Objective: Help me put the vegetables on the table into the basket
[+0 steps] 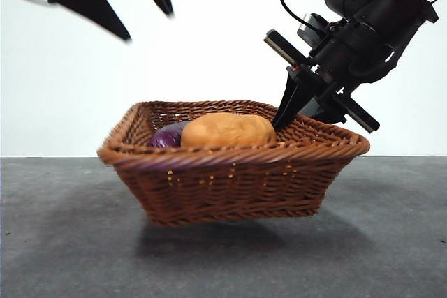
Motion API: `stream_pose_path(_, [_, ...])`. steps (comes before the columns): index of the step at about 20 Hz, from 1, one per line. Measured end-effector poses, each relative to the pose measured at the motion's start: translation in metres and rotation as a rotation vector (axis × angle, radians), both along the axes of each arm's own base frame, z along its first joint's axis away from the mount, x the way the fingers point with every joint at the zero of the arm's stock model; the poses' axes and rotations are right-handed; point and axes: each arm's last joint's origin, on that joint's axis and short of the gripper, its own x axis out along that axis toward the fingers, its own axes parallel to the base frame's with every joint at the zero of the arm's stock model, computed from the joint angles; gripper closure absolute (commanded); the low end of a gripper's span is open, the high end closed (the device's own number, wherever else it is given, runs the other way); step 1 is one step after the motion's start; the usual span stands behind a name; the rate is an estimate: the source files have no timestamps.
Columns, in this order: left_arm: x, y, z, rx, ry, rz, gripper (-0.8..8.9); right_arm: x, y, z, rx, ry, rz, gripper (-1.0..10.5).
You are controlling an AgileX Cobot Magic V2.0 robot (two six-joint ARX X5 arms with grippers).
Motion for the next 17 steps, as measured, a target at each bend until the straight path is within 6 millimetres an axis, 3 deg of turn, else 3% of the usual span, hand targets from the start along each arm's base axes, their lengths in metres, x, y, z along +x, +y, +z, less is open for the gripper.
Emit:
stream_pose_path(1, [-0.011, 0.008, 0.011, -0.002, -0.053, -0.021, 8.16, 0.000, 0.000, 0.001, 0.002, 0.012, 0.004, 9.6])
stream_pose_path(3, [-0.037, 0.026, 0.034, 0.018, -0.176, -0.034, 8.21, 0.004, 0.002, 0.017, -0.007, 0.023, 0.009, 9.6])
stream_pose_path(7, [-0.078, 0.059, 0.055, 0.134, -0.313, 0.024, 8.21, 0.018, -0.006, 0.086, -0.127, -0.078, 0.000, 9.6])
stream_pose_path(11, [-0.103, 0.078, 0.061, 0.217, -0.349, 0.056, 8.21, 0.031, -0.056, 0.137, -0.188, -0.147, -0.096, 9.6])
stream_pose_path(14, [-0.110, 0.083, 0.064, 0.214, -0.378, 0.061, 8.21, 0.031, -0.101, 0.133, -0.254, -0.083, -0.175, 9.6])
stream_pose_path(17, [-0.110, 0.083, 0.064, 0.212, -0.378, 0.058, 8.21, 0.034, -0.134, 0.113, -0.283, -0.057, -0.239, 9.6])
